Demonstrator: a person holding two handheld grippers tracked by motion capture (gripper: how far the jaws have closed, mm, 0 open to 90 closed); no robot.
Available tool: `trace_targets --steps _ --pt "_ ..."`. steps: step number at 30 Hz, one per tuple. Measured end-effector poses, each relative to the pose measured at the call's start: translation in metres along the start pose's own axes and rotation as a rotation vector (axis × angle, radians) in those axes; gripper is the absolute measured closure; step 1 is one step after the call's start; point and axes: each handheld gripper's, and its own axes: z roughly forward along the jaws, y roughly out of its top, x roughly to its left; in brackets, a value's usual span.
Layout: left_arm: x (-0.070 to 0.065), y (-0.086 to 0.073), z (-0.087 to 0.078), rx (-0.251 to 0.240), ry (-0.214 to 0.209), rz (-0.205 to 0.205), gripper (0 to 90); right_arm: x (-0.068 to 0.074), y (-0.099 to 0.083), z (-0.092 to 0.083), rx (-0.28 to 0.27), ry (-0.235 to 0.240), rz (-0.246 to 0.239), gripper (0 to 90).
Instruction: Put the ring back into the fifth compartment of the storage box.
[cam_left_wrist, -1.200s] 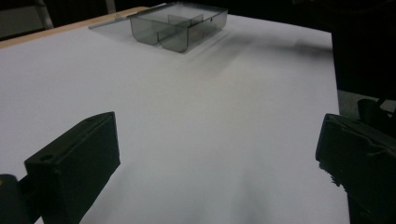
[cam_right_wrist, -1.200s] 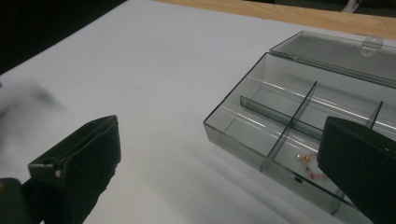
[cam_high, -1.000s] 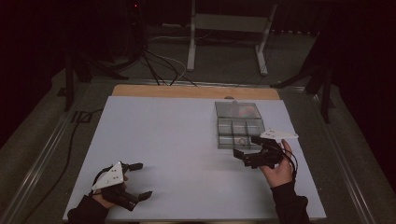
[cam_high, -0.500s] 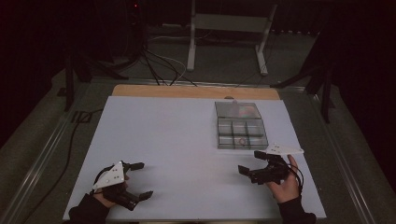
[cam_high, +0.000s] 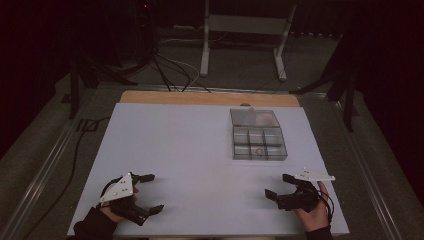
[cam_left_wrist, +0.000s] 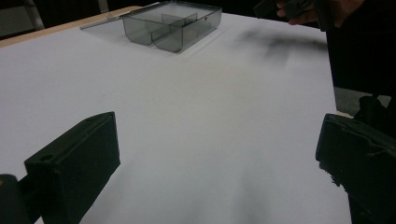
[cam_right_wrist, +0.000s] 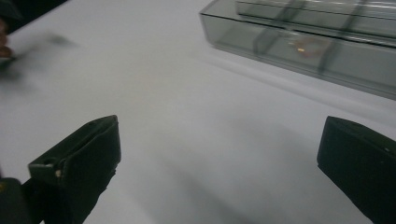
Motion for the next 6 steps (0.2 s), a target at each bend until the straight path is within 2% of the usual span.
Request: trace_targets --steps 6 --pt "0.0 -0.0002 0.0018 0.004 -0.009 0.001 1.0 -0.0022 -0.0015 0.0054 0.013 0.009 -0.011 0.0"
